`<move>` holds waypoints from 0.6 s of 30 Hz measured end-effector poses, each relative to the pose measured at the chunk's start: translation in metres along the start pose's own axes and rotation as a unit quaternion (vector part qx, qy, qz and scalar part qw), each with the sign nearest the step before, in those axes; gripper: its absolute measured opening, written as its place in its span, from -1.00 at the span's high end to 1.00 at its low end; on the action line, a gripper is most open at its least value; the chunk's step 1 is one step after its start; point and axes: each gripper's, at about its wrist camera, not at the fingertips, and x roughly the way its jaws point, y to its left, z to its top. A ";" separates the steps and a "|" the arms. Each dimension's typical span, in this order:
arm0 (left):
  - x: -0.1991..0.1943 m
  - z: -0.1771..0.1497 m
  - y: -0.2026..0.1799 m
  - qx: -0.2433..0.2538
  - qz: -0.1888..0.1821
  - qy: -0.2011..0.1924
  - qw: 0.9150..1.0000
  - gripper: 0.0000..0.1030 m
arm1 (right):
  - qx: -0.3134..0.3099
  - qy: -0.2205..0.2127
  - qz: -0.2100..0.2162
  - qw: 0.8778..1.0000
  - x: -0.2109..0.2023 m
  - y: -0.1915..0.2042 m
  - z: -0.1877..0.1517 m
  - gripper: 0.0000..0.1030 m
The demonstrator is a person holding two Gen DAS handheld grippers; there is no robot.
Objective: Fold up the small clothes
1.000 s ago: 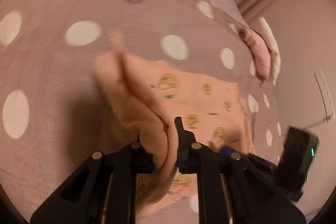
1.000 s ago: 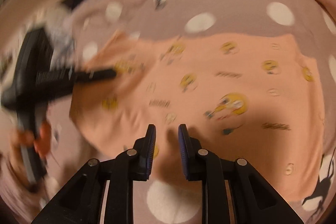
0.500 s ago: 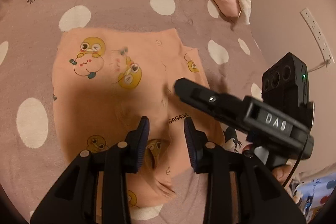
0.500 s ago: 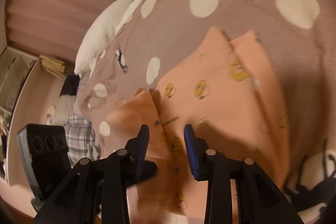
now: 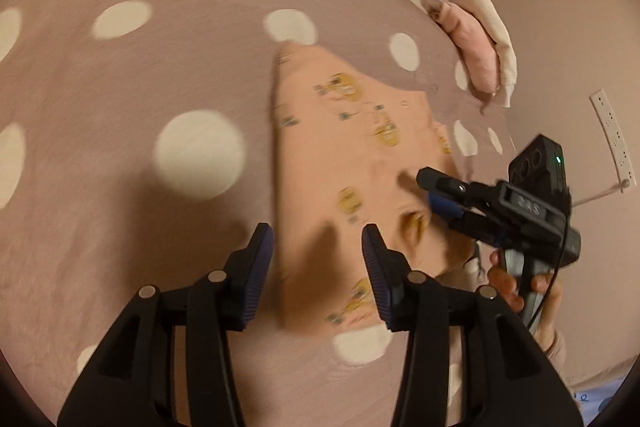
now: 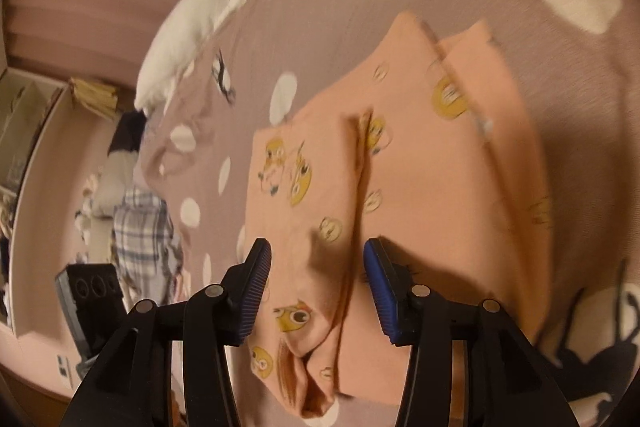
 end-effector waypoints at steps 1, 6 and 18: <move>-0.003 -0.005 0.005 -0.006 -0.001 -0.003 1.000 0.12 | -0.005 0.010 -0.016 1.000 0.008 0.003 0.001 0.05; -0.013 -0.026 0.025 -0.035 -0.014 -0.009 0.999 0.12 | -0.015 0.010 -0.016 1.000 0.021 0.005 0.006 0.05; -0.014 -0.039 0.031 -0.046 -0.018 0.001 0.999 0.12 | -0.077 -0.026 -0.051 0.995 0.021 0.027 0.007 0.83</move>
